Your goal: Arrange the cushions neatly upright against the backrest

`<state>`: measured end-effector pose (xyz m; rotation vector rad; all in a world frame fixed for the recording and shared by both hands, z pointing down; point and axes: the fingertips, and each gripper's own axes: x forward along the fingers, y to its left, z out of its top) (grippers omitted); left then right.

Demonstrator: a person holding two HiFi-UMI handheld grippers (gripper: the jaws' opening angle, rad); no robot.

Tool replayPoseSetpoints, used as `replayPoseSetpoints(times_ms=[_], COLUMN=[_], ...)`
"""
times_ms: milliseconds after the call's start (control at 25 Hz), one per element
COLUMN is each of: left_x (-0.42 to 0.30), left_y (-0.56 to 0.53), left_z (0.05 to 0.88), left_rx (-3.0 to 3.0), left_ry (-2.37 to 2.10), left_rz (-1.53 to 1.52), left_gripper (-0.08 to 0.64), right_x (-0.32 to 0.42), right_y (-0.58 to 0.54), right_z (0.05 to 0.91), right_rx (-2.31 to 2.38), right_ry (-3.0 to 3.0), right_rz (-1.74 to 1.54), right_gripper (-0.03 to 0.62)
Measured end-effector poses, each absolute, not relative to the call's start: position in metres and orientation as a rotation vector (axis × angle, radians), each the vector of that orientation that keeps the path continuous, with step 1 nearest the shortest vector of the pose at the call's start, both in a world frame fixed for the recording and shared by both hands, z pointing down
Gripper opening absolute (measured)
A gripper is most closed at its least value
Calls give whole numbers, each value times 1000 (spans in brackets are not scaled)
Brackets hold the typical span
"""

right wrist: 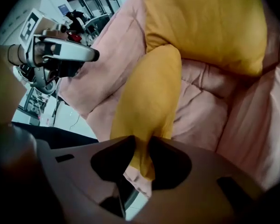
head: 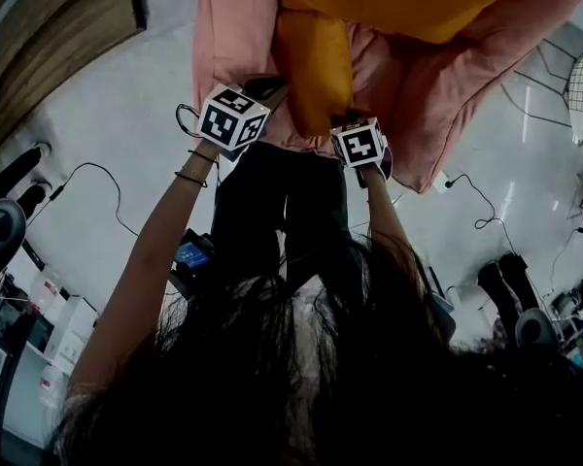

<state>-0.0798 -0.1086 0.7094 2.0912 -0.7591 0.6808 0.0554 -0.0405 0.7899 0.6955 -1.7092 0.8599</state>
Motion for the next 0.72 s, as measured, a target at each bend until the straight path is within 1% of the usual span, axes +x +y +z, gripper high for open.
replayPoseSetpoints(times_ms=[80,240,400,480,600,720], left_x=[-78,-77,-79,-79,-76,-69], left_y=[-109,-112,-113,-116,-124,-131], left_z=[709,713,710,709,706,705], left_rx=[2092,2092,2091,2086,2083,2093], left_ry=[-758,-758,-773,-788,-810,-813], left_rz=[674,673,665,648,623,621], left_gripper=[43,43,43,43,43,43], right_x=[59,61,68,81,117,154], right_y=[-36,-32,-5,18,51,61], right_z=[780,757,739,739,740,750], right_rx=[671,607,452,336,156,79], right_ry=[-1735,-1787,-1781,-1764,-1685,-1609], right_rz=[880,903,831,758,554,406], right_gripper=[103,74,61,58,57,58])
